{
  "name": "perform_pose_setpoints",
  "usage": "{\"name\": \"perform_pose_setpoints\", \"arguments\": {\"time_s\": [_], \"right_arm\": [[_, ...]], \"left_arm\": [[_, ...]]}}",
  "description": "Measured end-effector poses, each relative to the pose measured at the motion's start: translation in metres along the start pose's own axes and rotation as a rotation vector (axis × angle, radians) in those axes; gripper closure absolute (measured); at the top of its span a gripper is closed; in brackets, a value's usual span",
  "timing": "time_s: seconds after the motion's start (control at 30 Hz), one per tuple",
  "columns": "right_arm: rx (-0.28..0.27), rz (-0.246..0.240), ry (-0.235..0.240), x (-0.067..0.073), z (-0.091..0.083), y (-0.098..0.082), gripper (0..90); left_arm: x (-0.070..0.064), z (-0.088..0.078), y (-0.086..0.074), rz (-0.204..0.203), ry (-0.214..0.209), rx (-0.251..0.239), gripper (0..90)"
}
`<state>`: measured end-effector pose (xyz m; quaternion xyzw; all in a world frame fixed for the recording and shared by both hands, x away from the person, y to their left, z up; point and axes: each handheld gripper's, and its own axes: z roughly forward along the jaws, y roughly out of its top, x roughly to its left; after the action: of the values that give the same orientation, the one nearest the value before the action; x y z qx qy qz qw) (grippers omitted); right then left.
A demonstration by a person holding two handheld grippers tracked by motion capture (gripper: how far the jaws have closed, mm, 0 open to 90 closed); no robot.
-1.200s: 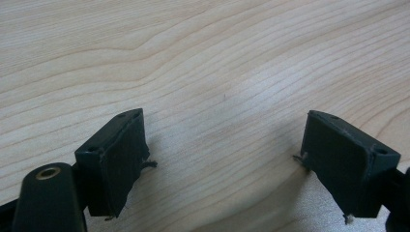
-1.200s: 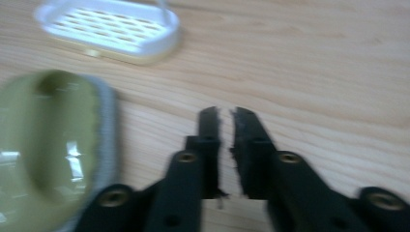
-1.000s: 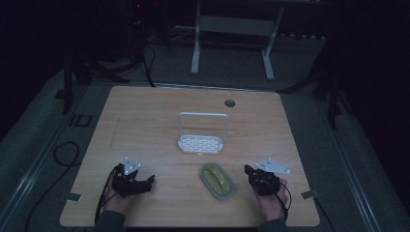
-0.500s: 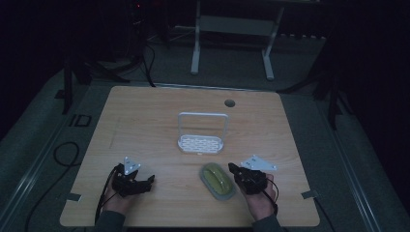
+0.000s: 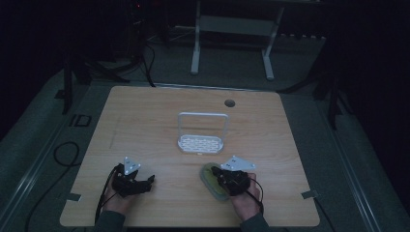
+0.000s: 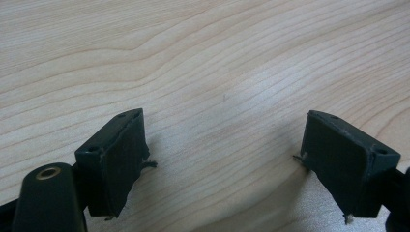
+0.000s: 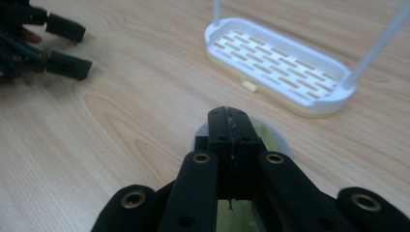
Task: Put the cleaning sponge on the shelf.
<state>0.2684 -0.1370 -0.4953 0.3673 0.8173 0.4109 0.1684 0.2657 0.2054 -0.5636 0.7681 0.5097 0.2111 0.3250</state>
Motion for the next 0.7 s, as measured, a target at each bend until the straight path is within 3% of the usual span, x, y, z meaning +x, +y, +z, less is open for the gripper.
{"name": "perform_pose_setpoints", "arguments": {"time_s": [0.37,0.7], "right_arm": [[0.076,-0.041,-0.030,0.009,0.019,-0.003,90.0],[0.091,-0.025,-0.061,0.000,0.020,-0.005,90.0]], "left_arm": [[0.000,0.000,0.000,-0.001,0.000,-0.001,16.6],[0.000,0.000,0.000,0.000,0.000,0.000,16.6]]}}
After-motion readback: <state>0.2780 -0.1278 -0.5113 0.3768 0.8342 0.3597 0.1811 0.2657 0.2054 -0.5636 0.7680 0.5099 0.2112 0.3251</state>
